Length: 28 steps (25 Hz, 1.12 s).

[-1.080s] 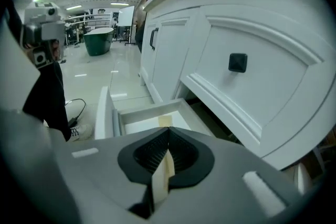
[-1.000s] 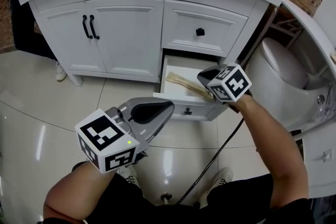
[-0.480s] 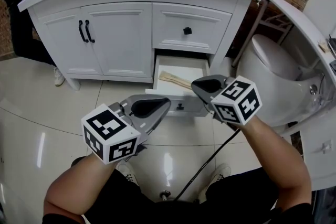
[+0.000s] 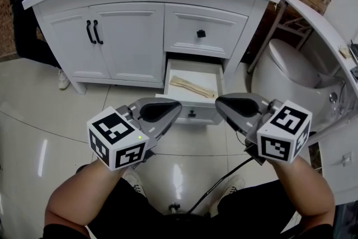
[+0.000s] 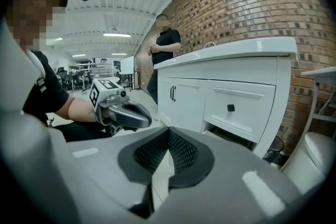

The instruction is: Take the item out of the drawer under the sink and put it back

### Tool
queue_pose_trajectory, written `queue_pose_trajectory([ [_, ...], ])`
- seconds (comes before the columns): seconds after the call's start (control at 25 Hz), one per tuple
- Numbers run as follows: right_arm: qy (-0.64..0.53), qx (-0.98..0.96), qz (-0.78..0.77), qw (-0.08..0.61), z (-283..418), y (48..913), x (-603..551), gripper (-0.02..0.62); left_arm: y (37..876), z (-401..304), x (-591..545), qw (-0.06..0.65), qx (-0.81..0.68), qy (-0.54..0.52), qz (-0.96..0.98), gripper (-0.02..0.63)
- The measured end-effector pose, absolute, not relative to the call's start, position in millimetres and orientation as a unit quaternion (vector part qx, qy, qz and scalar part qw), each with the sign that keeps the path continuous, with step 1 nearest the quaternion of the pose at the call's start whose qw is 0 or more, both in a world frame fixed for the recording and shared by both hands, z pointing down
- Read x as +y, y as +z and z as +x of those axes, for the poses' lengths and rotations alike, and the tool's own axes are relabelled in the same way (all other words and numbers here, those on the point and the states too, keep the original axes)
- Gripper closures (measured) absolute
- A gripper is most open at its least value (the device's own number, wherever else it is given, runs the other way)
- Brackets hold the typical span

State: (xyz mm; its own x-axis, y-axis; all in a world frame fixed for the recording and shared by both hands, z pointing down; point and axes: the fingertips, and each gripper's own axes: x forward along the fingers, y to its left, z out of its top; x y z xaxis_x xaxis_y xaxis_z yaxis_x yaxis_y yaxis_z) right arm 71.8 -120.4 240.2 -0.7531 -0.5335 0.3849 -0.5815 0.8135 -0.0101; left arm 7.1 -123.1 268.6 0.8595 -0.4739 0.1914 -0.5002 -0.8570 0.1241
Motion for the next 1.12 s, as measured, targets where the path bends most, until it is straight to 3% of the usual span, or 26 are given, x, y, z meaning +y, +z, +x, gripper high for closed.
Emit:
queue_pose_trajectory([
  [1.12, 0.086, -0.929, 0.301, 0.198, 94, 286, -98, 0.588, 269, 5, -111, 0.083, -0.244, 0.087, 0.962, 0.601],
])
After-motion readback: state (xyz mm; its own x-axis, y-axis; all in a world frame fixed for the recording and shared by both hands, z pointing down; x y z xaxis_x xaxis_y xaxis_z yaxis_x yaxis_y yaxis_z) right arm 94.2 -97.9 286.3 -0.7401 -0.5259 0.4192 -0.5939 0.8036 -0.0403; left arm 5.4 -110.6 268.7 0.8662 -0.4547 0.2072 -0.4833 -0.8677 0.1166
